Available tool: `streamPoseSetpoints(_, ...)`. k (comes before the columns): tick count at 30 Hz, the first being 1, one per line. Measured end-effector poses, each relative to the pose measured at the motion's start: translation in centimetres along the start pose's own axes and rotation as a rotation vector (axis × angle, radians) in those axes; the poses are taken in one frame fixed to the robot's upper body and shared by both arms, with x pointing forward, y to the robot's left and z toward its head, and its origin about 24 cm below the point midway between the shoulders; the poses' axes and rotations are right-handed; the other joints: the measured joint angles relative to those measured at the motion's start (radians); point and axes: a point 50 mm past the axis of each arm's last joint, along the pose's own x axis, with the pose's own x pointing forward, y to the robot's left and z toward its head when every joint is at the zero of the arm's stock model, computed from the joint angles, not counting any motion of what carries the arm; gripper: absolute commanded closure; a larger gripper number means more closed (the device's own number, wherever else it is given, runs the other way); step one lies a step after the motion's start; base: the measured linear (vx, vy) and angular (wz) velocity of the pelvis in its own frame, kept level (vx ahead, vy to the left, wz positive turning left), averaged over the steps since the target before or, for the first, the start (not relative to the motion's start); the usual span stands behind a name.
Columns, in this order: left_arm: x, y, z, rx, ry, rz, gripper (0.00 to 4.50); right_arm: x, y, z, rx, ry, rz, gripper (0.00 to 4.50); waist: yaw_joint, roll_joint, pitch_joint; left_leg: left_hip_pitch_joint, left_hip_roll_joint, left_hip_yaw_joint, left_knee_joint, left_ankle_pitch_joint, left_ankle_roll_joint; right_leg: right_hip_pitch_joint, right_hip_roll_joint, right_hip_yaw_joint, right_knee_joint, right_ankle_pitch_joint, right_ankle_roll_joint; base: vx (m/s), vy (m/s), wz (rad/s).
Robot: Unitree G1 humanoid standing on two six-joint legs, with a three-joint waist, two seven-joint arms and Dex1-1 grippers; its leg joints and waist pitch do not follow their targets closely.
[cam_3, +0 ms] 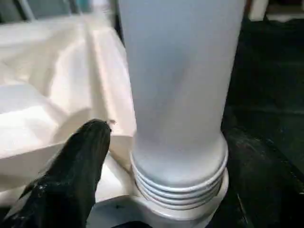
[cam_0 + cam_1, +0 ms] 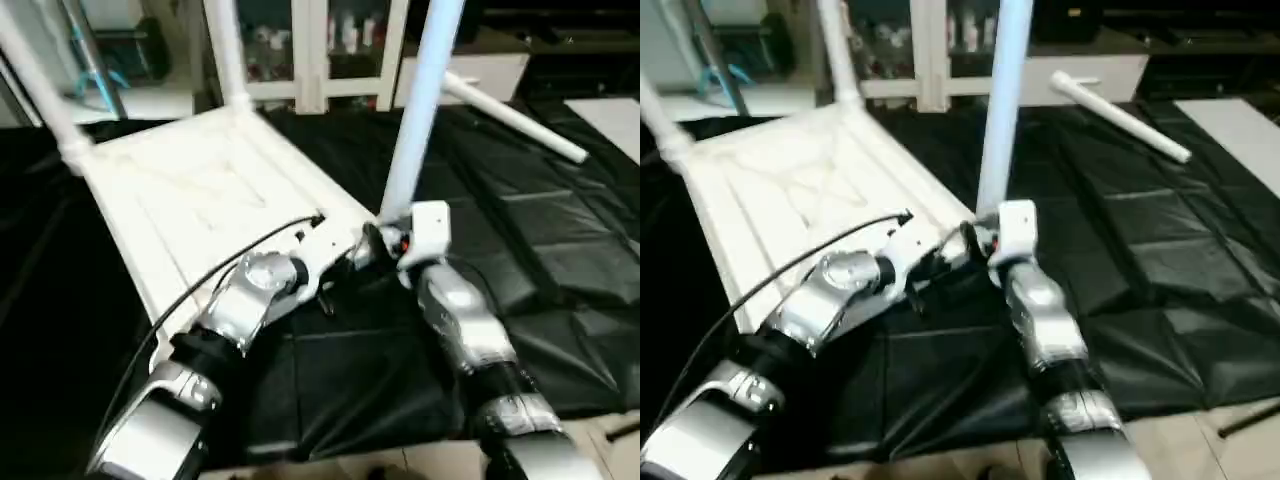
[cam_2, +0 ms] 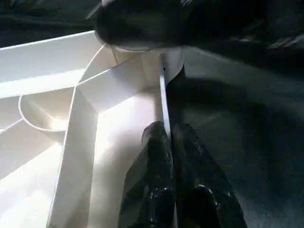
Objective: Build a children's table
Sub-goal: Rotate leg to tighten
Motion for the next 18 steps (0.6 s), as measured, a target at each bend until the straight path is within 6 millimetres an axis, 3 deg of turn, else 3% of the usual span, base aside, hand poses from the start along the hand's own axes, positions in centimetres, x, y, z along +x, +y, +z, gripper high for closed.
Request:
streamPoseSetpoints(3,-0.3,0.2,-0.5,0.002,0.005,0.0,4.5,-1.8,0.3,1.1,-0.043,-0.038,0.07,0.64,-0.005,0.0,0.0,0.007,0.0,0.001,-0.002,0.0,-0.001,0.005,0.0,0.002,-0.001,-0.005,0.008,0.0,0.0,0.0)
streamPoseSetpoints(8,-0.5,0.4,-0.9,-0.014,-0.004,0.009,4.5,-4.5,0.7,0.2,-0.086,0.001,0.135,0.64,-0.012,0.001,0.0,0.007,-0.001,0.0,-0.004,0.0,-0.001,0.006,0.001,0.002,-0.001,-0.007,0.012,0.0,0.0,0.0)
streamPoseSetpoints(18,2.0,0.6,0.8,-0.192,-0.043,0.127,4.5,-5.5,1.1,0.8,-0.037,0.014,0.075,0.64,-0.013,0.006,-0.002,0.001,-0.004,0.0,-0.004,0.0,0.0,0.002,-0.001,0.004,-0.01,-0.01,0.016,0.0,0.0,0.0)
